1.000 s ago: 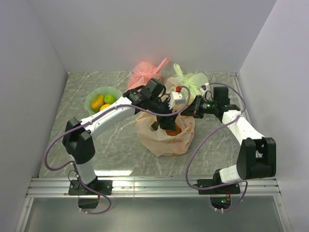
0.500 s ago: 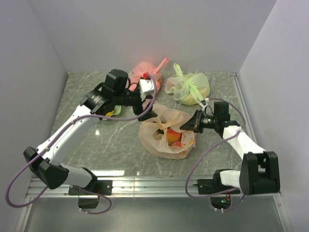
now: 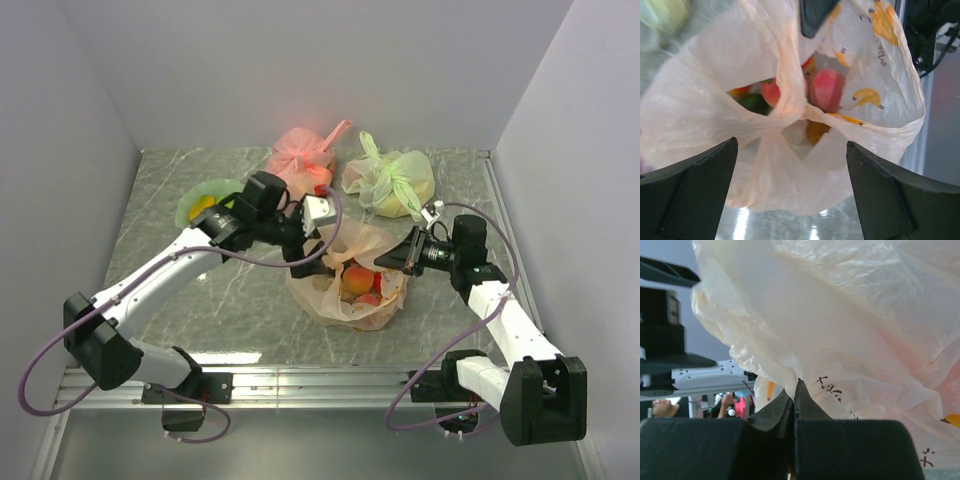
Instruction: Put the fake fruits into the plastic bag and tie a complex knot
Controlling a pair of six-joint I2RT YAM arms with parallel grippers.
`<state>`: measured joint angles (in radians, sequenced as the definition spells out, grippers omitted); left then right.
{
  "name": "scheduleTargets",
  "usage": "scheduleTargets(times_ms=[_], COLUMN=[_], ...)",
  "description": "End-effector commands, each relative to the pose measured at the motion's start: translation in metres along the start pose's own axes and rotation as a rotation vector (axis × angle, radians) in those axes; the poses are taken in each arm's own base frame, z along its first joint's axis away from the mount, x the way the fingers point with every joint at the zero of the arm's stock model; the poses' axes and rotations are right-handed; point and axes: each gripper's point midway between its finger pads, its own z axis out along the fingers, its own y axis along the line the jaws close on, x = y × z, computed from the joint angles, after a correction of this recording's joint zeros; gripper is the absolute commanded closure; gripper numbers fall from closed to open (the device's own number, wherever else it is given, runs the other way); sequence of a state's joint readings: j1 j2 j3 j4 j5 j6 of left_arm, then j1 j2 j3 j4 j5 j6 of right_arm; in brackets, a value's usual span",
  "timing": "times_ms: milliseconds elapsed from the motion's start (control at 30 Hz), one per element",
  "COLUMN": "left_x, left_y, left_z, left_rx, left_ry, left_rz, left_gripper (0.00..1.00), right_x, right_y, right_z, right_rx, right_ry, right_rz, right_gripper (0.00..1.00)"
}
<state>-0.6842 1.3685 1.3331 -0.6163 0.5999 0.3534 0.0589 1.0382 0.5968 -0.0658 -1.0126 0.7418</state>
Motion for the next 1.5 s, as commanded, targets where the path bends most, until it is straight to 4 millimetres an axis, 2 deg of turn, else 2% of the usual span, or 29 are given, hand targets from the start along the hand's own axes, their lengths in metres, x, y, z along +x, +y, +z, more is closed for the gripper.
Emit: scheduleTargets(times_ms=[0,67,233,333,433,467,500,567,633,667,733,800,867,967,1000,1033,1067,1100,1133,1167,1200,1267,1300,1333,1400,1433,1467], left_x=[0.003,0.009,0.008,0.027,0.03,0.018,0.015,0.021,0.026,0.038,0.044,0.044,0.05,0.049,0.05,0.048,0.046,0.044,0.036,0.03,0.014,-0.004,-0.022,-0.037,-0.054,-0.075,-0.083], left_y=[0.0,0.003,0.008,0.008,0.013,0.009,0.005,-0.007,-0.01,-0.009,-0.002,-0.003,-0.016,-0.023,-0.019,-0.015,-0.012,-0.003,0.001,0.003,0.015,0.019,0.037,0.032,0.043,0.039,0.037], left_z=[0.021,0.031,0.049,0.053,0.04,0.028,0.024,0.024,0.03,0.04,0.054,0.062,0.072,0.075,0.075,0.073,0.07,0.063,0.054,0.047,0.032,0.007,-0.014,-0.029,-0.056,-0.073,-0.082], left_rx=[-0.033,-0.035,-0.059,-0.116,-0.185,-0.183,-0.168,-0.126,-0.093,-0.087,-0.084,-0.052,0.036,0.106,0.092,0.081,0.08,0.061,0.055,0.065,0.062,0.07,0.042,0.075,0.059,0.066,0.062], left_ry=[0.002,0.029,-0.018,0.008,-0.032,-0.085,-0.105,-0.085,-0.049,0.0,0.028,0.024,0.051,0.06,0.066,0.077,0.071,0.063,0.048,0.034,-0.013,-0.055,-0.114,-0.156,-0.214,-0.263,-0.281], left_rz=[-0.091,-0.142,-0.289,-0.374,-0.39,-0.371,-0.358,-0.367,-0.399,-0.439,-0.466,-0.487,-0.513,-0.482,-0.478,-0.477,-0.46,-0.463,-0.455,-0.436,-0.427,-0.423,-0.38,-0.362,-0.346,-0.295,-0.261], left_gripper=[0.05,0.01,0.01,0.01,0.01,0.01,0.01,0.01,0.01,0.01,0.01,0.01,0.01,0.25,0.42,0.51,0.74,0.87,0.95,1.0,1.0,1.0,1.0,1.0,1.0,1.0,1.0], right_x=[-0.003,-0.008,-0.01,-0.013,-0.016,-0.016,-0.019,-0.019,-0.02,-0.02,-0.019,-0.019,-0.019,-0.022,-0.022,-0.023,-0.022,-0.021,-0.021,-0.02,-0.02,-0.018,-0.018,-0.017,-0.021,-0.017,-0.021], right_y=[0.003,0.004,0.004,0.001,-0.006,-0.007,-0.006,-0.006,-0.005,-0.004,-0.005,-0.006,-0.004,0.0,0.0,0.001,0.001,0.001,0.0,0.0,0.0,0.0,-0.001,0.002,0.012,0.015,0.026], right_z=[0.002,0.001,0.0,0.0,-0.002,-0.003,-0.003,-0.003,-0.002,-0.002,-0.002,-0.002,-0.003,-0.004,-0.004,-0.005,-0.005,-0.005,-0.005,-0.004,-0.005,-0.005,-0.004,-0.005,-0.005,-0.005,-0.007], right_rx=[-0.014,-0.011,-0.006,0.003,0.019,0.021,0.012,0.007,-0.002,-0.006,-0.01,-0.003,-0.007,-0.008,-0.009,-0.009,-0.013,-0.014,-0.013,-0.018,-0.017,-0.026,-0.038,-0.053,-0.107,-0.129,-0.169], right_ry=[-0.021,-0.035,-0.048,-0.059,-0.078,-0.08,-0.091,-0.093,-0.099,-0.1,-0.096,-0.09,-0.089,-0.089,-0.087,-0.087,-0.084,-0.082,-0.08,-0.076,-0.078,-0.08,-0.09,-0.096,-0.122,-0.124,-0.153], right_rz=[0.026,0.008,0.029,0.045,0.063,0.074,0.062,0.068,0.068,0.069,0.067,0.068,0.061,0.039,0.037,0.036,0.036,0.033,0.038,0.04,0.04,0.058,0.054,0.087,0.06,0.102,0.056], right_gripper=[1.0,1.0,1.0,1.0,1.0,1.0,1.0,1.0,1.0,1.0,1.0,1.0,1.0,1.0,1.0,1.0,1.0,1.0,1.0,1.0,1.0,1.0,1.0,1.0,1.0,1.0,1.0])
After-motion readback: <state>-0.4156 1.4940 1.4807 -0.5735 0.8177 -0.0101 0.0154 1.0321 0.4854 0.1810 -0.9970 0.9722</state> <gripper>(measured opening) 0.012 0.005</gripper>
